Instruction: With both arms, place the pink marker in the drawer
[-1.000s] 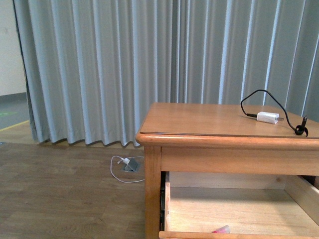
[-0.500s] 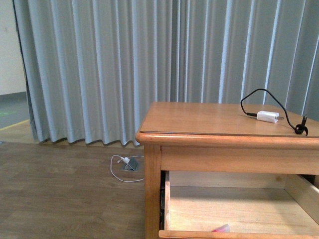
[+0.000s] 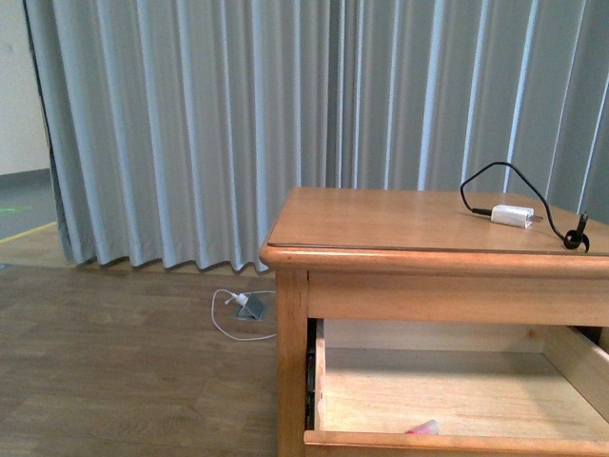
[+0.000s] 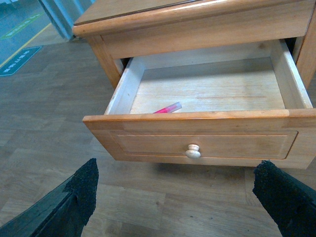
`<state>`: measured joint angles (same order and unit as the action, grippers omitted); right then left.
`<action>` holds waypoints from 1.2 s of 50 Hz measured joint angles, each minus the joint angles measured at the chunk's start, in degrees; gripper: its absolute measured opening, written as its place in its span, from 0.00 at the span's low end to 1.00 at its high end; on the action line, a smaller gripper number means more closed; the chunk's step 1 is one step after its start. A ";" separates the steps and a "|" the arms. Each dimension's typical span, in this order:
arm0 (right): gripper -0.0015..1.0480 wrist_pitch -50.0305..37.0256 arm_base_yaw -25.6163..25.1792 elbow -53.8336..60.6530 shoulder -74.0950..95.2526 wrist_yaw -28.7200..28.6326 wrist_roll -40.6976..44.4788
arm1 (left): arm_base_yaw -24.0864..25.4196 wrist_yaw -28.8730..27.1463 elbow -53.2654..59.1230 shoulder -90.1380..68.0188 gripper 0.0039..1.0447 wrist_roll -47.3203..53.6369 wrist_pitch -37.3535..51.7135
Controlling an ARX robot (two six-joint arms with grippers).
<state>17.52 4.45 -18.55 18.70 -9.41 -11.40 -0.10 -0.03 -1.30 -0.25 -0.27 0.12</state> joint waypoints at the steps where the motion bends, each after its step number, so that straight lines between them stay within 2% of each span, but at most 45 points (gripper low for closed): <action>1: 0.92 -0.87 0.96 0.15 -0.31 3.10 0.24 | 0.00 0.02 -0.02 0.00 0.37 0.00 0.00; 3: 0.92 -1.64 2.54 0.15 0.07 11.10 0.48 | 0.00 0.00 -0.02 0.00 0.47 0.00 0.00; 5: 0.92 -0.11 2.64 -0.17 1.25 12.55 0.48 | 0.00 0.00 -0.02 0.00 0.57 0.00 -0.02; 10: 0.92 2.27 0.83 -0.83 8.13 8.81 0.85 | -0.02 0.00 -0.02 0.00 0.81 0.00 -0.04; 15: 0.92 1.88 -0.83 -1.70 13.86 5.79 2.16 | 0.00 0.00 -0.02 0.00 0.96 0.04 -0.04; 22: 0.92 -3.65 -3.37 -2.03 22.56 2.08 4.17 | 0.00 0.00 -0.02 0.00 0.95 0.02 -0.04; 27: 0.92 -8.85 -3.98 -2.10 30.10 1.79 5.62 | -0.02 0.00 -0.02 0.00 0.95 0.02 -0.04; 41: 0.92 -25.97 -1.81 -3.48 52.06 5.14 8.20 | -0.02 0.00 0.00 0.00 0.95 0.02 -0.04; 60: 0.92 -45.35 1.03 -8.94 73.22 6.99 8.02 | -0.02 0.02 -0.02 0.00 0.95 0.02 -0.04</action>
<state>-27.83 5.48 -27.49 91.92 -2.42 -3.38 -0.12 -0.01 -1.32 -0.25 -0.25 0.08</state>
